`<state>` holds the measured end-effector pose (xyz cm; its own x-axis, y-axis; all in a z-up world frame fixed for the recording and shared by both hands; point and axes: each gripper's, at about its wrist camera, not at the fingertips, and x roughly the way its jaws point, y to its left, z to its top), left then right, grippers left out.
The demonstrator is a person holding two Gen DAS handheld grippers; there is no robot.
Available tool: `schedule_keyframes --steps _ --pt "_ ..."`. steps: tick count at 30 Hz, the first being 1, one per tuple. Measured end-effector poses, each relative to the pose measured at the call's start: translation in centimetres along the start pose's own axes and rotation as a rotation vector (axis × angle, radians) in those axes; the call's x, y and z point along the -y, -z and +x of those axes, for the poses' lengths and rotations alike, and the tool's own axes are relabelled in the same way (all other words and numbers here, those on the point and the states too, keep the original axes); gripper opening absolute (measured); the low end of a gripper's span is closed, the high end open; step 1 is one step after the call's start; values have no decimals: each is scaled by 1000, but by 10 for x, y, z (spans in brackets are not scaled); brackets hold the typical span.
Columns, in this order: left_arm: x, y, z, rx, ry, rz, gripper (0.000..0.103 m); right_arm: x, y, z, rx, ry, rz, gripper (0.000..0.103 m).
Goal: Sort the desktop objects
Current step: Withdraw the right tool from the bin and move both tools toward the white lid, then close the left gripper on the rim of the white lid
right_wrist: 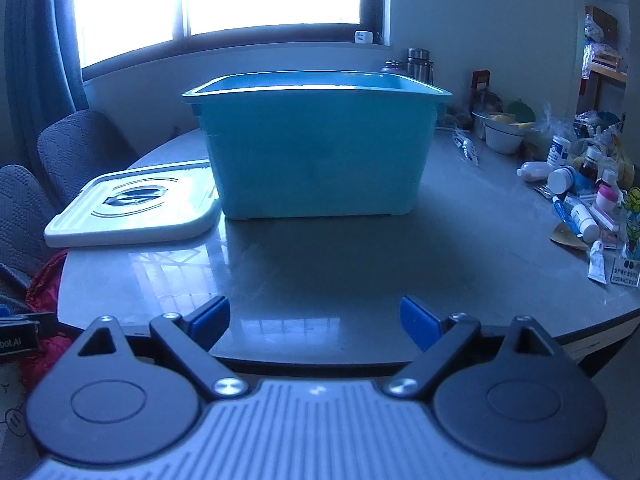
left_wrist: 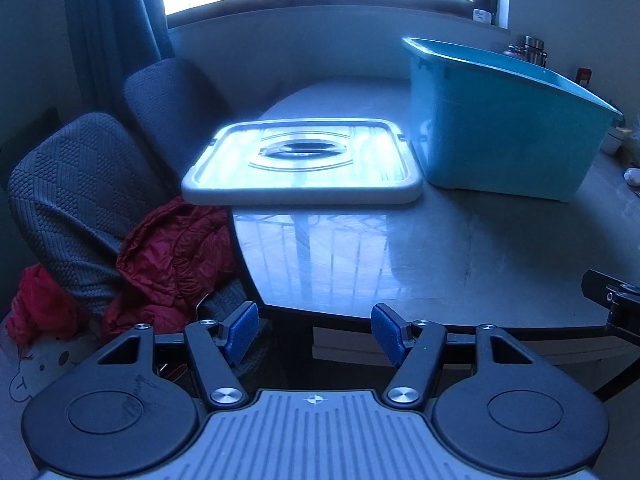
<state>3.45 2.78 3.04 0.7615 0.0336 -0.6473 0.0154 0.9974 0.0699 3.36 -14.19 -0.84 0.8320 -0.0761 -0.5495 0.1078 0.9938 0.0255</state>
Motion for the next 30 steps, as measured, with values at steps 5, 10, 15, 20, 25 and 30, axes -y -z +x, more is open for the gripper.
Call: schedule_keyframes --steps 5,10,15,20,25,30 --pt "-3 -5 7 -2 -2 -4 65 -9 -3 2 4 -10 -11 92" --pt "-8 -15 16 -1 17 3 65 -18 -9 9 2 -7 -13 92" --pt "-19 -31 29 -15 28 4 65 -33 -18 24 -8 0 9 92" --pt "-38 -50 45 -19 17 -3 65 -56 -30 38 -17 -6 4 92" --pt "-56 -70 66 -34 11 -3 65 -79 -40 55 -29 -11 8 92" --pt "-62 -89 86 -48 20 5 65 -98 -50 71 -37 -3 15 92"
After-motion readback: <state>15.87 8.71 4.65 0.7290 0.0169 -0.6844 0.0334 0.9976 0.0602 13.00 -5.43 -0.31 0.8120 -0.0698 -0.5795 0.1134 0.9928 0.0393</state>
